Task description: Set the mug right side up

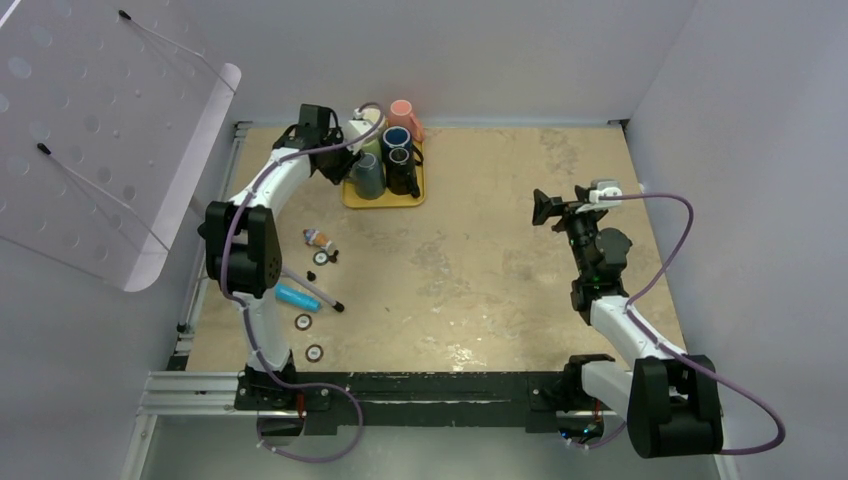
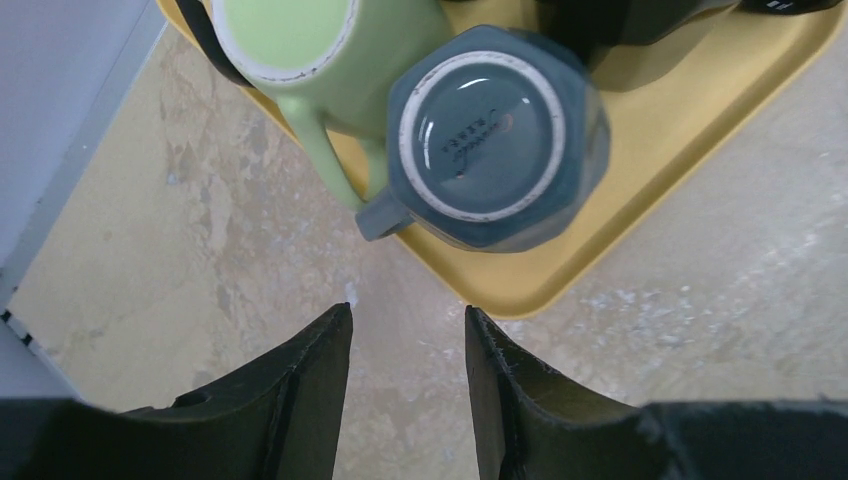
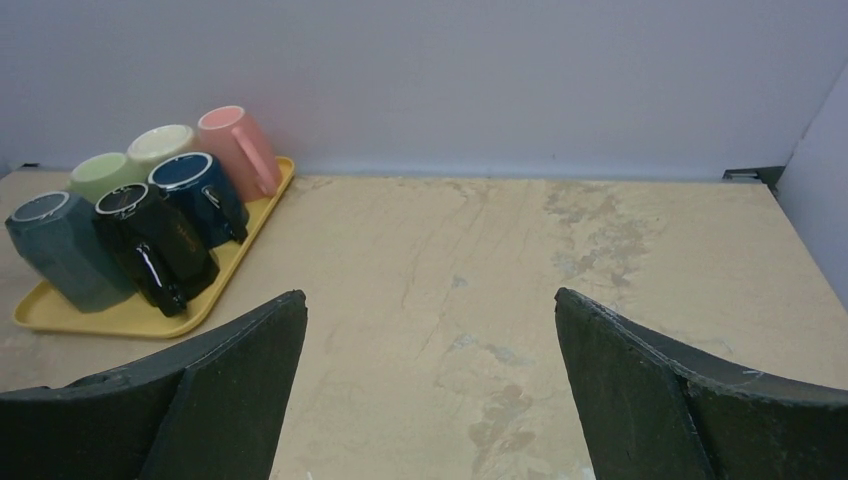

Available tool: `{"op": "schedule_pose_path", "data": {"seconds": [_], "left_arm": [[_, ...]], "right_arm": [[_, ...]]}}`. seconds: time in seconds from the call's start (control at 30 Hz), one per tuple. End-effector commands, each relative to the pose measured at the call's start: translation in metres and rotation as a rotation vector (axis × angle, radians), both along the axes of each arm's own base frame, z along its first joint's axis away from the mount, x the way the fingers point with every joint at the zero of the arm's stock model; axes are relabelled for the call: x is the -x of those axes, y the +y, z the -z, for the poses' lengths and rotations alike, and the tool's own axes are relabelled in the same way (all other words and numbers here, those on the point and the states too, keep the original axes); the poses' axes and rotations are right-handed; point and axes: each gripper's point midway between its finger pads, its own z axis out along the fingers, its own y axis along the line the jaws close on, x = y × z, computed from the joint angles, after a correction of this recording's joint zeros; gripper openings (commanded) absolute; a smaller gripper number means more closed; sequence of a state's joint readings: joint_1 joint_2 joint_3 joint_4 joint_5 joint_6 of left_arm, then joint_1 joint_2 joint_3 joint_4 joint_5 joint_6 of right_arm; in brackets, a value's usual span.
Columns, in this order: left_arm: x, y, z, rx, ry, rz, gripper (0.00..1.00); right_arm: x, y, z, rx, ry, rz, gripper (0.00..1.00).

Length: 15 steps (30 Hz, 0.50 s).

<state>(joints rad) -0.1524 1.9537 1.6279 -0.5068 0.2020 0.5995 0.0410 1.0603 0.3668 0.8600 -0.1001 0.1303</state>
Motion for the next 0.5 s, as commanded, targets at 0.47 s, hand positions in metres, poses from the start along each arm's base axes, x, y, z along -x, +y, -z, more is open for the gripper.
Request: {"op": "schedule_pose_path", "data": {"seconds": [0.47], "left_arm": [[0.012,-0.032,0.002,-0.046,0.003,0.328,0.52]], "right_arm": [[-0.007,0.014,-0.012,0.007,-0.027,-0.071,0.98]]}}
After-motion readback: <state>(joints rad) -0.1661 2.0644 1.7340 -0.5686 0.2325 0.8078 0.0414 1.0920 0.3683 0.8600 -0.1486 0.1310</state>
